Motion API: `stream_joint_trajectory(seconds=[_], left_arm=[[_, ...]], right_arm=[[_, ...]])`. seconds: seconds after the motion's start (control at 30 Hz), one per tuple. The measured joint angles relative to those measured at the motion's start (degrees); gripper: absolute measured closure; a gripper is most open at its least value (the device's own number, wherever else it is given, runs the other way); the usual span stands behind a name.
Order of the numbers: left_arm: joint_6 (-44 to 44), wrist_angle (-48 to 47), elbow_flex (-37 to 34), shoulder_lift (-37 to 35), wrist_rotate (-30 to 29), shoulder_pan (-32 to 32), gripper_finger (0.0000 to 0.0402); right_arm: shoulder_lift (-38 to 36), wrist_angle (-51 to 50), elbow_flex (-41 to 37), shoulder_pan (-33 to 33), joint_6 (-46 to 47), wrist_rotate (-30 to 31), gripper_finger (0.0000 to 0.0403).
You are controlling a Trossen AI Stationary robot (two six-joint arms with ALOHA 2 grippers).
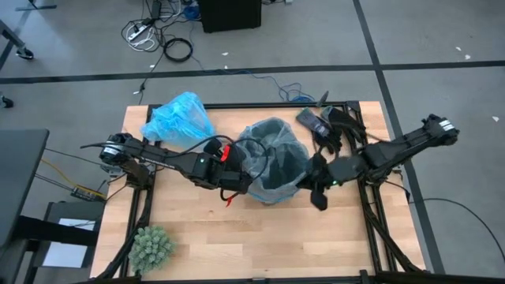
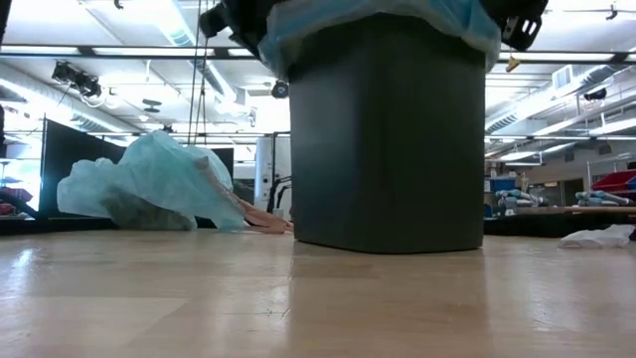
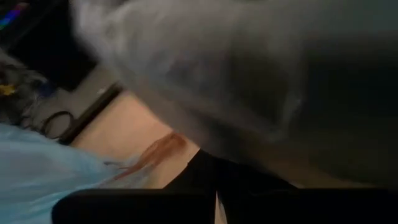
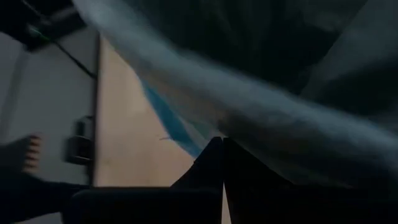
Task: Place trash/remove bag and relplace
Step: Insert a new trash bag into the bin
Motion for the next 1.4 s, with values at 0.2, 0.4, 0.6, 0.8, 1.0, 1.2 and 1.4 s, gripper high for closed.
stream_joint_trajectory(seconds=[0.2,0.4,0.6,0.8,1.0,1.2,1.4], left_arm=[[8.38,0.92,4.55,-0.14,0.67,-1.75,0.0385],[13.39,-0.33,5.74,-0.25,-0.69,-2.17,0.0385],[12.75,-1.27,2.06,-0.13,-0.47,-2.02,0.0385],[10.39,-0.86,1.87,-0.39,-0.03,-2.37,0.0385],[11.91,0.92,1.85,-3.33,1.82,-2.89,0.0385],[17.3,5.16,1.85,-6.45,3.19,-3.26,0.0385],[16.47,9.7,1.85,-7.15,4.95,-3.19,0.0385]], right_arm=[[6.93,0.77,0.08,3.98,0.28,5.52,0.0403],[10.98,0.76,0.13,7.72,3.39,12.58,0.0403],[12.51,-2.33,0.19,9.5,7.74,15.17,0.0403],[11.26,-1.91,0.04,14.08,11.6,22.33,0.0403],[9.54,2.07,-0.02,16.04,10.55,25.19,0.0403],[7.94,10.05,-0.02,15.16,3.75,23.62,0.0403],[7.86,15.38,-0.04,15.78,-1.01,22.34,0.0403]])
